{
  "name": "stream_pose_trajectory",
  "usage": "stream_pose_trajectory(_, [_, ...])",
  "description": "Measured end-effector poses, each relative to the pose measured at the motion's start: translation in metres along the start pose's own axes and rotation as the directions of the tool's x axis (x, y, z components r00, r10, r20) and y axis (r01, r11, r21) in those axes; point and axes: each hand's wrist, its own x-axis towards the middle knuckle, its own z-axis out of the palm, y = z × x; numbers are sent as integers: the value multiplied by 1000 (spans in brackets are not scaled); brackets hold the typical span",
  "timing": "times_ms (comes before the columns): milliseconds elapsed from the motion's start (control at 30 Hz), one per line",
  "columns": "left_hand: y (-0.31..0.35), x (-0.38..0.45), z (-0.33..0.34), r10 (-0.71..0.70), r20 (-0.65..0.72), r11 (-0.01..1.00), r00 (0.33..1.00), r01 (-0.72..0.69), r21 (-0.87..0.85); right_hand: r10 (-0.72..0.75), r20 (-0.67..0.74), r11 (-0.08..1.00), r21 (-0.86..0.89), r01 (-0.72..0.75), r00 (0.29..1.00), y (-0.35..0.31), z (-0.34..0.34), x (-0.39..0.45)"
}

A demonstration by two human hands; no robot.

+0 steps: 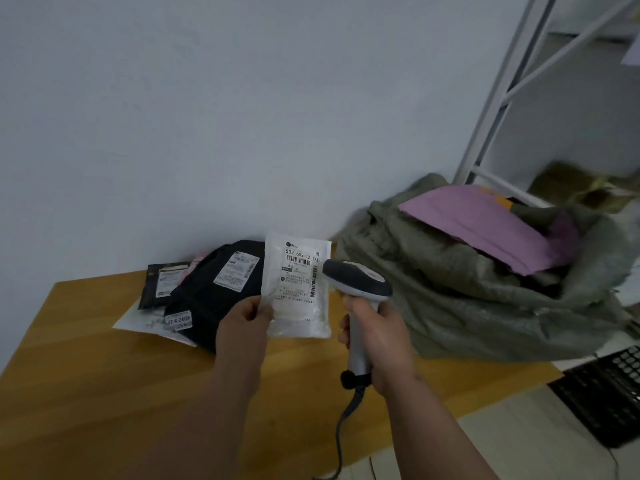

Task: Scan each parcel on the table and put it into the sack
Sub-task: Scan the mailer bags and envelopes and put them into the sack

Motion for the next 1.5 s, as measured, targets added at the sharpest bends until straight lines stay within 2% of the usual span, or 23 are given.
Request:
stream_pose_trajectory(167, [47, -12, 46, 189, 0, 982, 982, -189, 17, -92, -70, 995, 32, 94, 993, -35, -40, 10])
stream_pose_trajectory(267, [77, -16, 88, 388, -32, 914, 921, -379, 144, -155, -103, 985, 65, 162, 982, -63, -80, 16])
stream_pose_trajectory(400, [113, -22, 158, 672, -14, 718, 741, -647, 257, -237, -215, 968, 26, 248, 947, -92, -145, 28])
stream_pose_trajectory(500, [130, -28, 214, 824, 74, 503, 562, -784, 364, -276, -302, 958, -4, 288, 913, -107, -193, 42])
stream_pose_trajectory(567, [134, -29, 249, 871, 168, 361, 462, -833, 419, -290, -347, 952, -11, 306, 892, -115, -222, 48])
stream_pose_trajectory(667, [131, -33, 294, 873, 301, 233, 384, -870, 435, -283, -384, 953, -11, 302, 879, -123, -260, 54])
stream_pose_trajectory(767, [125, -38, 328, 764, 480, 155, 431, -845, 512, -269, -390, 959, -21, 284, 880, -122, -288, 60])
stream_pose_trajectory(833, [121, -37, 341, 708, 527, 125, 470, -818, 561, -251, -399, 964, -22, 264, 882, -118, -302, 65])
stream_pose_trajectory(933, [122, -29, 349, 593, 517, 216, 618, -740, 637, -232, -427, 966, 7, 260, 874, -116, -321, 71])
stream_pose_trajectory(1033, [125, -26, 366, 399, 619, 199, 676, -723, 661, -221, -452, 961, 51, 272, 864, -119, -332, 76])
stream_pose_trajectory(1100, [124, -31, 380, 281, 697, 226, 659, -752, 620, -220, -437, 960, 62, 273, 872, -120, -334, 80])
stream_pose_trajectory(1200, [120, -38, 390, 84, 818, 278, 569, -801, 529, -220, -393, 966, 41, 256, 893, -120, -332, 83])
stream_pose_trajectory(1267, [120, -40, 389, 101, 809, 297, 578, -794, 530, -229, -363, 969, 3, 247, 903, -120, -329, 83])
stream_pose_trajectory(1367, [129, -38, 379, 259, 658, 443, 707, -692, 569, -229, -316, 971, -12, 237, 921, -120, -319, 81])
stream_pose_trajectory(1400, [133, -37, 374, 300, 596, 463, 745, -660, 592, -231, -305, 971, -17, 238, 924, -120, -314, 80])
stream_pose_trajectory(1500, [142, -36, 352, 389, 480, 483, 786, -618, 621, -244, -280, 968, -21, 248, 928, -120, -295, 77])
